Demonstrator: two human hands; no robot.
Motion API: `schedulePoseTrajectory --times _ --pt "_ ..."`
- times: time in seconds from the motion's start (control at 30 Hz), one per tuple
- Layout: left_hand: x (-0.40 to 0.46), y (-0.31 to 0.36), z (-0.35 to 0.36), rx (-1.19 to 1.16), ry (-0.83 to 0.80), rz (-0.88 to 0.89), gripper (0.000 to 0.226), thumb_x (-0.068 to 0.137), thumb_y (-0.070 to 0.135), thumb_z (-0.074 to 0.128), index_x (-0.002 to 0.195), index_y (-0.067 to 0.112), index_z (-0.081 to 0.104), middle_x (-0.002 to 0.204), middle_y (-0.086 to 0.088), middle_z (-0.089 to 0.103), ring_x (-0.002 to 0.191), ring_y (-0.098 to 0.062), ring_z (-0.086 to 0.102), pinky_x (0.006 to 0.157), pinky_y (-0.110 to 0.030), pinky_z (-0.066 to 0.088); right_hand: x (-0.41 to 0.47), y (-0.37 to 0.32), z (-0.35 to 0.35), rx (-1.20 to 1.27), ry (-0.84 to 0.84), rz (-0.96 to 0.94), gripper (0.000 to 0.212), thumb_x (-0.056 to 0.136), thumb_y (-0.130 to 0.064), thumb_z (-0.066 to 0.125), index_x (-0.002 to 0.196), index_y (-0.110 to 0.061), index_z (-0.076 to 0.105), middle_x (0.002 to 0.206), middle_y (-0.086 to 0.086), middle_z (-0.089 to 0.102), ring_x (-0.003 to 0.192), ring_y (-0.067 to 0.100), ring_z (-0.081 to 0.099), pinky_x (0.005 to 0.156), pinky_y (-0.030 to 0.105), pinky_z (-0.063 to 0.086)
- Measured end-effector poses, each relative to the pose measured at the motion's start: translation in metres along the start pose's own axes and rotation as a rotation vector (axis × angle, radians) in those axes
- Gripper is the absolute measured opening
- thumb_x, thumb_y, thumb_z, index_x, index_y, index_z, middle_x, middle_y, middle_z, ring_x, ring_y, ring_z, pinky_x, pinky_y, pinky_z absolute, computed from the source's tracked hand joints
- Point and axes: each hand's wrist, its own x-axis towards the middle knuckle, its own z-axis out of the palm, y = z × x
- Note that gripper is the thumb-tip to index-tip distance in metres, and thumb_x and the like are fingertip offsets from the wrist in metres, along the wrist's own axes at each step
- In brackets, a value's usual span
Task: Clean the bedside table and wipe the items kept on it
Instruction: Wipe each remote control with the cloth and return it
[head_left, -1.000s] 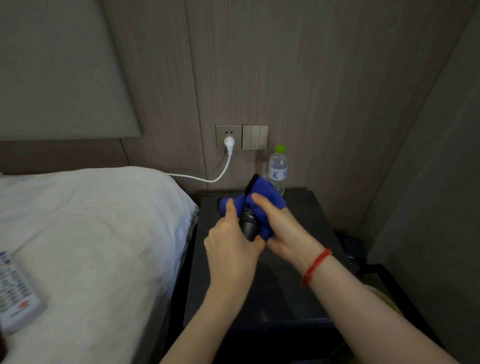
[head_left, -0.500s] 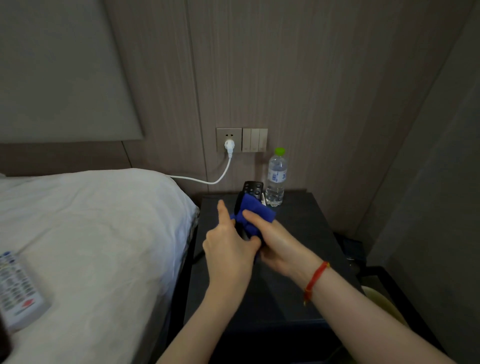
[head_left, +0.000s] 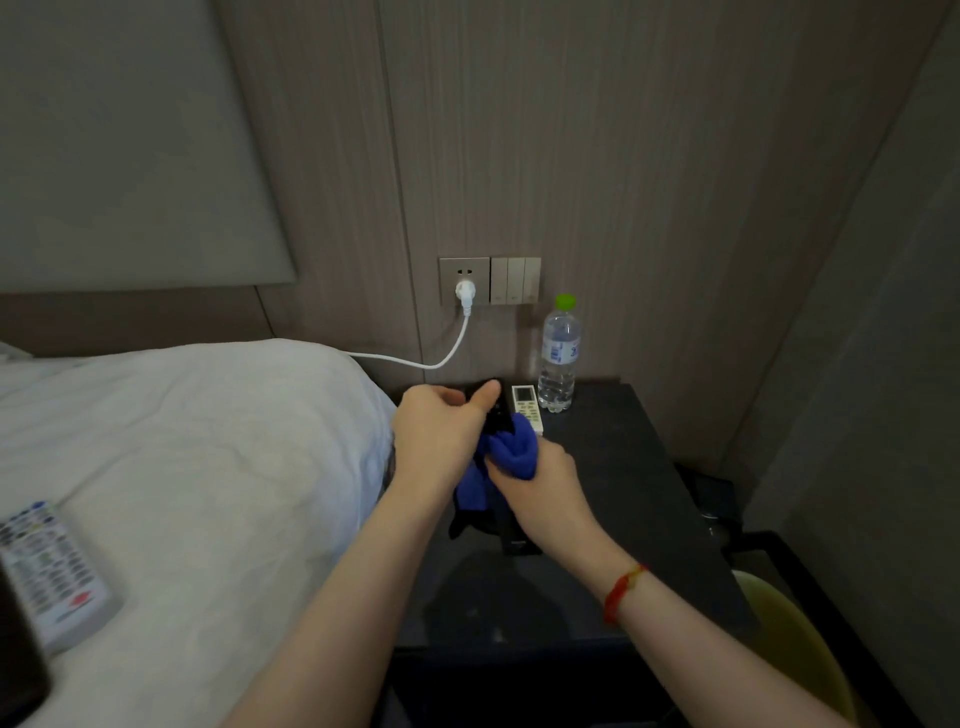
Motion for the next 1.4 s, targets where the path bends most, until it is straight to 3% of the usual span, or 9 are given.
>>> schedulePoseTrajectory --times 0.13,0.33,0.5,0.8,0.9,1.03,1.17,1.3,1.4 --pt "0.001 0.002 0.002 0.01 0.028 -0.005 0.031 0.076 0.033 0.073 0.065 0.003 0.069 0.055 -0.004 0.06 0.059 -0.019 0.058 0.061 -0.032 0.046 -0.001 0.001 0.003 -0.161 0.024 -0.089 0.011 0.082 -0.016 0.062 0.091 -0.018 0.056 0.084 -0.002 0.063 0.08 0.014 0.062 0.068 0.027 0.051" --pt "0.015 0.003 -0.015 -0.098 0.188 0.038 0.039 0.07 0.034 0.075 0.068 -0.005 0.069 0.075 -0.031 0.068 0.068 -0.033 0.065 0.073 -0.047 0.054 -0.013 0.014 0.004 -0.074 -0.026 -0.046 0.019 0.075 -0.033 0.065 0.093 -0.027 0.06 0.082 -0.006 0.066 0.079 0.01 0.063 0.068 0.023 0.05" --pt "0.025 -0.004 -0.02 -0.148 0.144 0.027 0.028 0.079 0.029 0.069 0.059 0.011 0.06 0.066 -0.017 0.06 0.068 -0.025 0.057 0.074 -0.042 0.052 -0.022 0.026 0.008 -0.12 -0.075 0.003 0.028 0.078 -0.021 0.067 0.106 -0.019 0.061 0.095 0.0 0.068 0.088 0.012 0.064 0.072 0.022 0.051" --pt "-0.006 -0.031 0.004 -0.377 0.049 -0.07 0.023 0.082 0.017 0.068 0.1 0.004 0.064 0.076 -0.002 0.065 0.077 -0.017 0.065 0.069 -0.027 0.056 -0.02 0.006 -0.001 -0.373 -0.036 -0.111 0.024 0.083 -0.03 0.065 0.104 -0.021 0.055 0.091 -0.007 0.062 0.085 0.011 0.061 0.071 0.024 0.051" --pt "-0.003 -0.034 -0.006 -0.6 -0.042 -0.179 0.01 0.085 0.012 0.064 0.092 0.005 0.063 0.07 -0.004 0.065 0.062 -0.012 0.064 0.051 -0.015 0.052 -0.031 0.002 -0.007 -0.106 -0.225 -0.101 0.025 0.086 -0.019 0.063 0.107 -0.029 0.054 0.101 -0.01 0.063 0.093 0.004 0.062 0.076 0.011 0.048" --pt "-0.003 -0.042 -0.016 -0.798 -0.244 -0.282 0.011 0.088 0.013 0.057 0.082 0.005 0.063 0.068 -0.005 0.069 0.057 -0.009 0.068 0.054 -0.018 0.055 -0.033 -0.013 -0.02 0.386 -0.213 0.04 0.025 0.089 -0.006 0.053 0.113 -0.008 0.057 0.081 0.018 0.061 0.066 0.032 0.056 0.06 0.031 0.049" --pt "-0.016 -0.045 -0.01 -0.816 -0.393 -0.165 0.022 0.081 0.01 0.054 0.074 0.015 0.075 0.072 -0.002 0.074 0.064 -0.008 0.07 0.057 -0.019 0.056 -0.022 -0.038 -0.02 0.414 -0.32 -0.047 0.02 0.091 -0.006 0.046 0.109 -0.006 0.056 0.097 0.005 0.063 0.086 0.003 0.062 0.075 0.013 0.048" --pt "-0.027 -0.044 -0.007 -0.735 -0.424 0.013 0.036 0.08 -0.002 0.05 0.063 0.017 0.075 0.064 0.0 0.072 0.062 -0.005 0.068 0.057 -0.017 0.054 -0.012 -0.052 -0.008 0.285 -0.315 -0.087 0.051 0.094 -0.01 0.044 0.142 -0.003 0.029 0.145 0.018 0.037 0.134 0.024 0.037 0.112 0.034 0.032" --pt "-0.028 -0.041 -0.011 -0.71 -0.467 0.039 0.044 0.085 -0.011 0.042 0.066 0.012 0.074 0.063 0.0 0.071 0.064 -0.005 0.069 0.059 -0.017 0.053 -0.004 -0.062 -0.011 0.375 -0.314 -0.06 0.029 0.096 -0.014 0.04 0.121 -0.005 0.052 0.112 0.007 0.061 0.105 0.005 0.06 0.09 0.013 0.046"
